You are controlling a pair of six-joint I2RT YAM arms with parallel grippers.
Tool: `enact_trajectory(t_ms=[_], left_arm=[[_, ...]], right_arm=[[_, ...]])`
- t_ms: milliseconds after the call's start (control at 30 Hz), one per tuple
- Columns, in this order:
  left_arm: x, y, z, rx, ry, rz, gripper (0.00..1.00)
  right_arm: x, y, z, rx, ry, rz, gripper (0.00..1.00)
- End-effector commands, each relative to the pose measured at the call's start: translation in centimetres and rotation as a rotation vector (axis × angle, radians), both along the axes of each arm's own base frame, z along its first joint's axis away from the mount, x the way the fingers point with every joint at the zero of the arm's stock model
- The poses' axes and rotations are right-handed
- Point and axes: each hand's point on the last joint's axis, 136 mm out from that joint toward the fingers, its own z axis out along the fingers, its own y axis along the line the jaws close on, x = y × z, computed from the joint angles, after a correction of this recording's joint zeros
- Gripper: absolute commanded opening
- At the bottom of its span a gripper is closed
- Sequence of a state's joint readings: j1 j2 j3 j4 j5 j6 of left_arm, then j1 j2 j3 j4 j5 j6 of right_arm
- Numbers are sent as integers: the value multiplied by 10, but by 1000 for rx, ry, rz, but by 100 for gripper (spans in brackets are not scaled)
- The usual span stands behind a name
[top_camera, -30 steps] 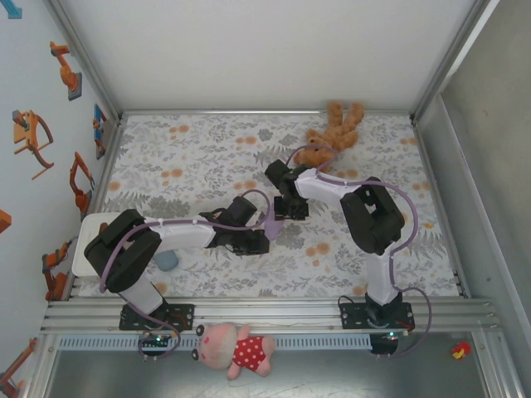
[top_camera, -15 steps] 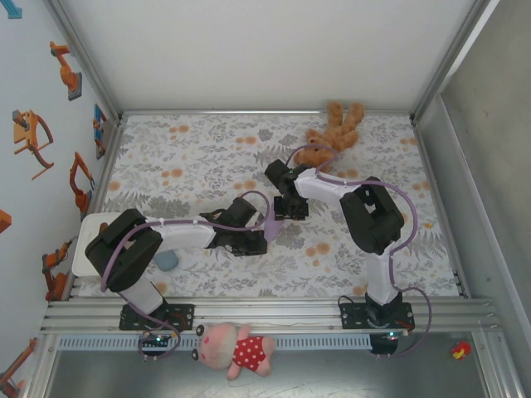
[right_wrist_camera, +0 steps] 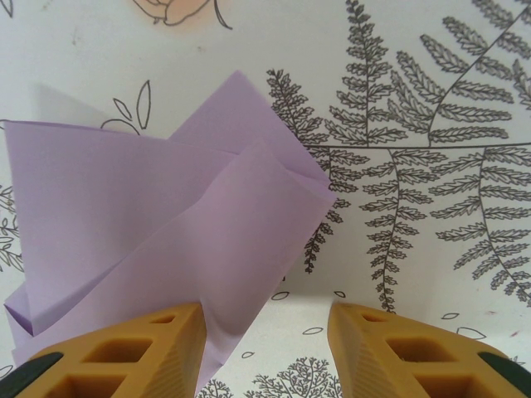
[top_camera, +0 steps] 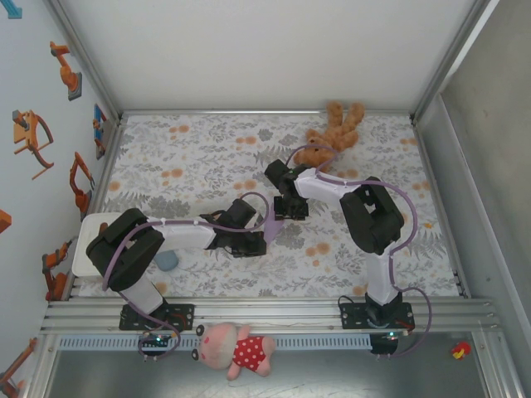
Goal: Fold a paper plane with a square sheet of paper (pick it up from the middle)
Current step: Fold the wing for the fifth time at the center of the table.
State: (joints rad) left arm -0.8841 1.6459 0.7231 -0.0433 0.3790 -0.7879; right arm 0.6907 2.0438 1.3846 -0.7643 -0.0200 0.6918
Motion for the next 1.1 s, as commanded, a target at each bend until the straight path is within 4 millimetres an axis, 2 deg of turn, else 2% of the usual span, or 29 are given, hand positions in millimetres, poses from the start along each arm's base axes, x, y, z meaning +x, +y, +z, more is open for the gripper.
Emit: enact_trajectory(t_ms=[0, 167, 300, 500, 600, 733, 867, 1067], left_arm=[[-20, 23, -25, 98, 88, 20, 6], [-29, 30, -22, 94, 101, 28, 6], [-31, 33, -4, 58, 83, 29, 8], [-6, 14, 45, -58, -55, 31, 10], [12, 1, 56, -117, -86, 49, 10], [37, -16, 57, -160, -91, 74, 10], [55, -25, 47, -158, -89, 94, 9], [63, -30, 31, -152, -58, 102, 9]], right_arm=[[-39, -18, -99, -105, 166, 3, 46], [-40, -22, -101, -129, 169, 5, 46], [-40, -22, -102, -129, 172, 6, 46], [-38, -18, -100, -114, 167, 6, 46], [-37, -17, -99, -110, 165, 6, 46], [-38, -14, -99, -94, 169, 5, 46], [-37, -10, -97, -73, 167, 5, 46], [-33, -4, -90, -44, 154, 10, 47]])
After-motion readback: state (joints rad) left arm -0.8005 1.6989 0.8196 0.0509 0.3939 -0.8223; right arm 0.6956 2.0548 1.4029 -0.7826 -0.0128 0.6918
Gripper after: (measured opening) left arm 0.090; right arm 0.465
